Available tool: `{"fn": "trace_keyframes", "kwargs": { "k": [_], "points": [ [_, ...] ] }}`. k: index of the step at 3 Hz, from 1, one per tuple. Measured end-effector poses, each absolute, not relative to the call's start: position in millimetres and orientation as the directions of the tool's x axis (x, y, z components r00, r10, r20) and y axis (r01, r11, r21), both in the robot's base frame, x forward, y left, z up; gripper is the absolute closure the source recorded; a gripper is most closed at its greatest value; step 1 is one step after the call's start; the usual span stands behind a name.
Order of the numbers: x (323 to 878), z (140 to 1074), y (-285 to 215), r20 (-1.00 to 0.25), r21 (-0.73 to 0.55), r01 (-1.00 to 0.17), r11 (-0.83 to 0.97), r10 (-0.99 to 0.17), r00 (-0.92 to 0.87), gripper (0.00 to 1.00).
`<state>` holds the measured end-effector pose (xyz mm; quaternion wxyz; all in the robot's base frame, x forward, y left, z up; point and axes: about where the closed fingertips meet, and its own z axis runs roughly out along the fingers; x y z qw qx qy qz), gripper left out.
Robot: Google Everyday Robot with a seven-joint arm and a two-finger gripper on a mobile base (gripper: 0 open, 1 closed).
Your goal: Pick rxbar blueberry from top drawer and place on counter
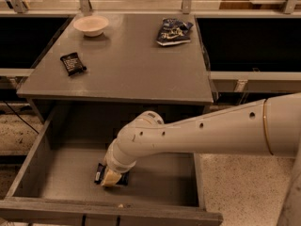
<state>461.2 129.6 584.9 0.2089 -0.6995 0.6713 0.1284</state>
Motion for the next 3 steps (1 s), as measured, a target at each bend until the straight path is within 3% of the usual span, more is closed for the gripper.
{"fn": "trace_keyframes", "kwargs": {
  "k": [2, 3],
  "points": [
    [460.5, 597.6, 133.6, -0.46, -0.12, -0.993, -0.012, -0.886, 0.066, 1.0],
    [460.2, 646.7, 115.9, -0.41, -0.193, -0.981, -0.016, -0.907, 0.095, 1.0]
  ]
}}
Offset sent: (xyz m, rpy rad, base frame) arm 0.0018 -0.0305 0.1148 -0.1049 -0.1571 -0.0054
